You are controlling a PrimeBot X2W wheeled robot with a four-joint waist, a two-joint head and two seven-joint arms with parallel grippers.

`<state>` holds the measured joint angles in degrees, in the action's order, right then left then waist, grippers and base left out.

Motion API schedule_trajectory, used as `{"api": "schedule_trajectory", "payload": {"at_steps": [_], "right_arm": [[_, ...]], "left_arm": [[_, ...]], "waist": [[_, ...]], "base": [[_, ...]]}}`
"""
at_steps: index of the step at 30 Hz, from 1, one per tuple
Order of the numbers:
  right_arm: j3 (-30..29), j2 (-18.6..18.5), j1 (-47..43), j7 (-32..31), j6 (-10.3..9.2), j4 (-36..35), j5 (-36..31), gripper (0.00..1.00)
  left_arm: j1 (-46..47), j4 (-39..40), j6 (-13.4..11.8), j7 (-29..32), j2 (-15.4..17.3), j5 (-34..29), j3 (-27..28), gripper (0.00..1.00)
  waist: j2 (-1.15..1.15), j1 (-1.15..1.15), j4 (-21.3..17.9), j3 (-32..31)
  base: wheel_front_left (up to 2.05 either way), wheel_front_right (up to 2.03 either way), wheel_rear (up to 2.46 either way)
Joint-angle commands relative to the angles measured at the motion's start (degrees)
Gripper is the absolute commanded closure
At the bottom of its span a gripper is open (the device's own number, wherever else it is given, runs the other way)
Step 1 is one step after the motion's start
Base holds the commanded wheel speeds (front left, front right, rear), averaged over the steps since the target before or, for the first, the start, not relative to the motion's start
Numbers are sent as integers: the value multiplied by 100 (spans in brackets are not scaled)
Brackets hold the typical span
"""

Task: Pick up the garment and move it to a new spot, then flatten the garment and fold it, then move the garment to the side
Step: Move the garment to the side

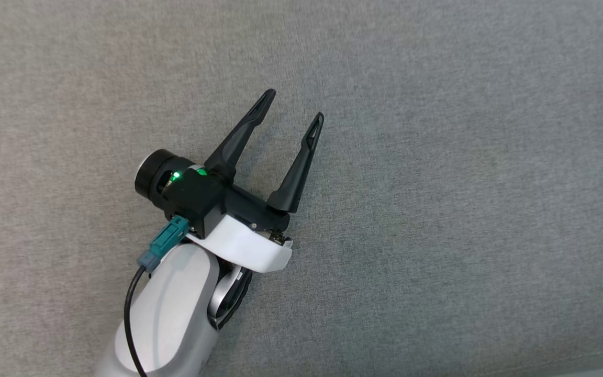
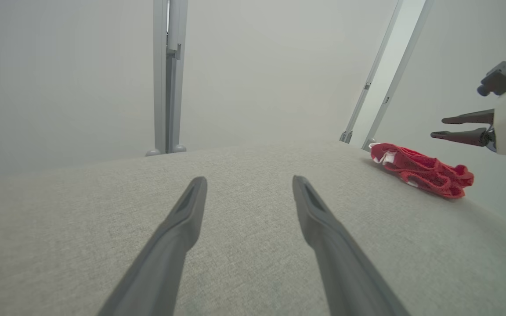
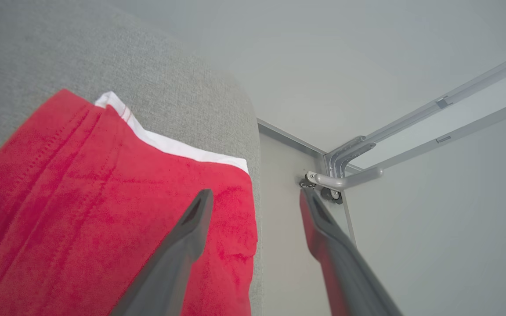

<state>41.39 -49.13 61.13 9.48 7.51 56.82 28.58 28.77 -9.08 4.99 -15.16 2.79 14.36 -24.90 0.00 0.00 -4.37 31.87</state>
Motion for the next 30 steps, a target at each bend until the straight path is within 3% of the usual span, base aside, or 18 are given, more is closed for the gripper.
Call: {"api": "schedule_trajectory", "payload": {"at_steps": [1,12,23,30], "right_arm": [[-60,180,-1,131,-4,42,45,0],[-621,1106,-757,570,-4,-373,319,0],[-1834,2043,-2717,572,-4,-2440,-499,0],[-3124,2892,-4217,570,-4,-3725,-1244,0]], "left_arm": [[-74,20,-59,-7,24,87,36,0],[-817,-13,-380,-7,23,430,426,0],[-1699,-171,-534,-7,21,356,1040,0],[-2265,-143,-736,-7,24,420,1231,0]], "waist": [[0,0,22,-267],[0,0,219,-1610],[0,0,559,-2666],[0,0,814,-3208]], "base": [[0,0,0],[0,0,0],[0,0,0],[0,0,0]]}}
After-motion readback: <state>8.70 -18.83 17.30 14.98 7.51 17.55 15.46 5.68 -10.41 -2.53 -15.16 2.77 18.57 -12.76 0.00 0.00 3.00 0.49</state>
